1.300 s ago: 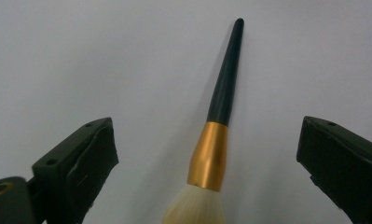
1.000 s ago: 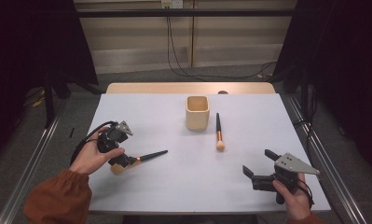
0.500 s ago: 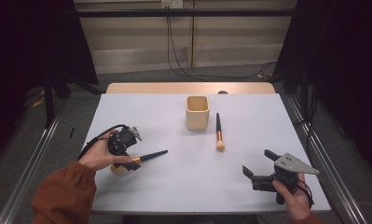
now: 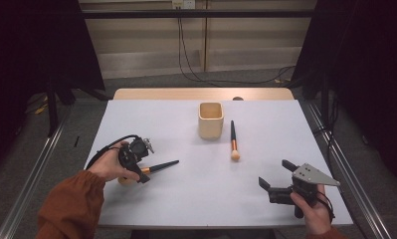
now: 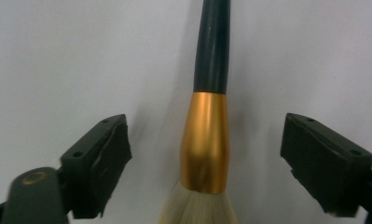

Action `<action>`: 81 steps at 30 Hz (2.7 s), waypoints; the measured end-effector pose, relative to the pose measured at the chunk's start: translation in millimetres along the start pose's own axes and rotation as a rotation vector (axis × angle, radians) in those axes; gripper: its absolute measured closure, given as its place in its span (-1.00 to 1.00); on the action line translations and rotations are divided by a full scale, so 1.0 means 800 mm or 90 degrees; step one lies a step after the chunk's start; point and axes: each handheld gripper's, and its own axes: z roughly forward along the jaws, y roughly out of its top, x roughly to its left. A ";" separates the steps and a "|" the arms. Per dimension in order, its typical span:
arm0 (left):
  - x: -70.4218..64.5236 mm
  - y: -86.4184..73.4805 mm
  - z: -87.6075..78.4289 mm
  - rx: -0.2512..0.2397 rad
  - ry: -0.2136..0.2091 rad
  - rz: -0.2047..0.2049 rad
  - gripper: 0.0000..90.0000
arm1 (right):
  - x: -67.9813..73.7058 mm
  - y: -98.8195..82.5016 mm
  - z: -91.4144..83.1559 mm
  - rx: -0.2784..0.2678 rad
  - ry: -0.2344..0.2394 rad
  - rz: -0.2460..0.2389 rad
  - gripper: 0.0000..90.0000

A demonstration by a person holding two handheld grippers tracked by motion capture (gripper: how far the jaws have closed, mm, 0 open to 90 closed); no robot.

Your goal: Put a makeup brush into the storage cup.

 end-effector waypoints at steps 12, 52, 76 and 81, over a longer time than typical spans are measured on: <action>0.002 -0.006 0.001 0.025 -0.014 0.005 -0.19 | 0.001 0.000 0.000 0.003 0.000 -0.001 -1.00; 0.005 0.001 0.007 0.066 -0.008 0.040 0.48 | 0.003 -0.001 0.002 0.012 0.005 -0.001 -1.00; 0.015 -0.016 -0.021 -0.086 -0.070 -0.067 0.48 | 0.002 -0.001 0.002 0.012 0.002 0.005 -1.00; 0.012 -0.020 -0.027 -0.119 -0.058 -0.081 0.48 | 0.001 -0.001 0.002 0.011 0.000 0.008 -1.00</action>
